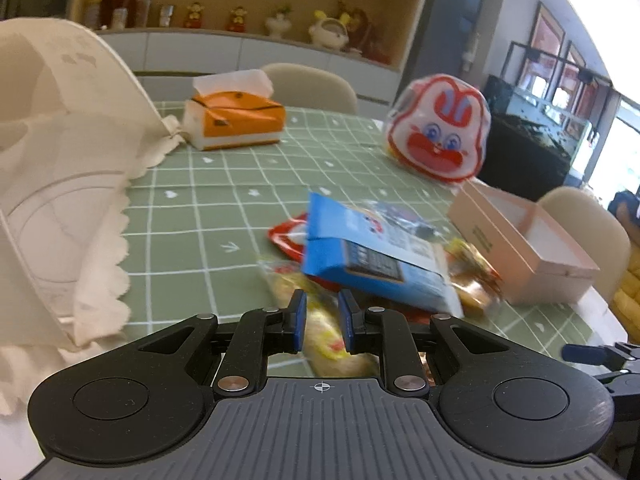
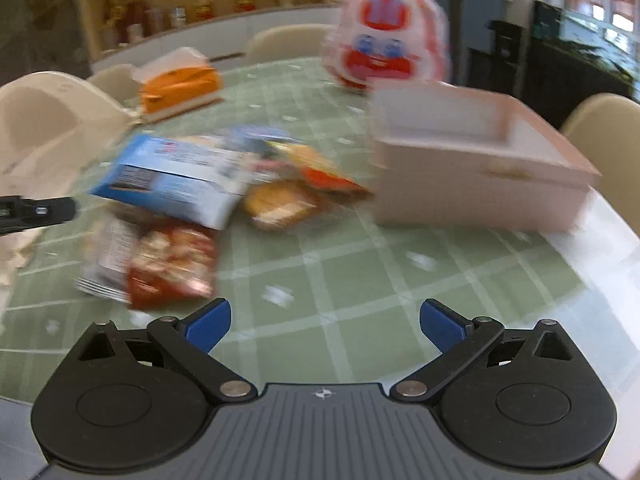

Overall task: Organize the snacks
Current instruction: 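Reach into the snack pile and grasp the yellow-wrapped snack bar with the left tool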

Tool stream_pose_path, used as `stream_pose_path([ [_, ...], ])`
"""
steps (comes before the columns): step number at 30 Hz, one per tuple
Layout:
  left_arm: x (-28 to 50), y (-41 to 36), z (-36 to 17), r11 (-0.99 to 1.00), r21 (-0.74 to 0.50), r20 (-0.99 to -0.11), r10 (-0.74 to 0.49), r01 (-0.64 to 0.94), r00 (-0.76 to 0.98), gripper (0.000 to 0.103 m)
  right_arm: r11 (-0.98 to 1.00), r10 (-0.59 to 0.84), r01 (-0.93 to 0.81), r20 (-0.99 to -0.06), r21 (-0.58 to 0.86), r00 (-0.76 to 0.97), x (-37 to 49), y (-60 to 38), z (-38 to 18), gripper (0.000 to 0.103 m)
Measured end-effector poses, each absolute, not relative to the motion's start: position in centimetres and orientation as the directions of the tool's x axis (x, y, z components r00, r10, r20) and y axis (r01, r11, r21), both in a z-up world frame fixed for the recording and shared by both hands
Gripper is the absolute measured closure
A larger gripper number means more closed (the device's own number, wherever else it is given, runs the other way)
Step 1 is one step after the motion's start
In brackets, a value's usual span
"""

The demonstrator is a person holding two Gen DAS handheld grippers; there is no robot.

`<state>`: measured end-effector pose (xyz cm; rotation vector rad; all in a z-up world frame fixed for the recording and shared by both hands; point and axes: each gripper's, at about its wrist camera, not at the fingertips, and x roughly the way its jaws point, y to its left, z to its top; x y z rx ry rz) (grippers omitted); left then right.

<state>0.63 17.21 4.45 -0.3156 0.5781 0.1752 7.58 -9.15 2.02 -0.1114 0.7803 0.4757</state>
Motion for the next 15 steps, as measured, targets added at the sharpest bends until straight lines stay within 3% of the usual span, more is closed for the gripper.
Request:
stream_pose_path([
  [9,0.7,20.2,2.4,0.879,-0.404,-0.596,-0.042,-0.254,0.802,0.082,0.836,0.449,-0.535,-0.710,0.120,0.542,9.0,-1.4,1.0,0.010],
  [11,0.8,20.6,2.0,0.869,-0.424,-0.607,-0.062,-0.257,0.793,0.082,0.838,0.456,-0.530,-0.700,0.130,0.550,9.0,-1.3,0.9,0.018],
  [13,1.0,21.0,1.6,0.856,-0.445,-0.619,-0.081,-0.264,0.781,0.082,0.831,0.478,-0.534,-0.690,0.155,0.544,9.0,-2.0,1.2,0.037],
  [15,1.1,21.1,1.3,0.846,-0.459,-0.628,-0.094,-0.271,0.772,0.082,0.831,0.486,-0.531,-0.684,0.167,0.545,9.0,-3.0,1.2,0.045],
])
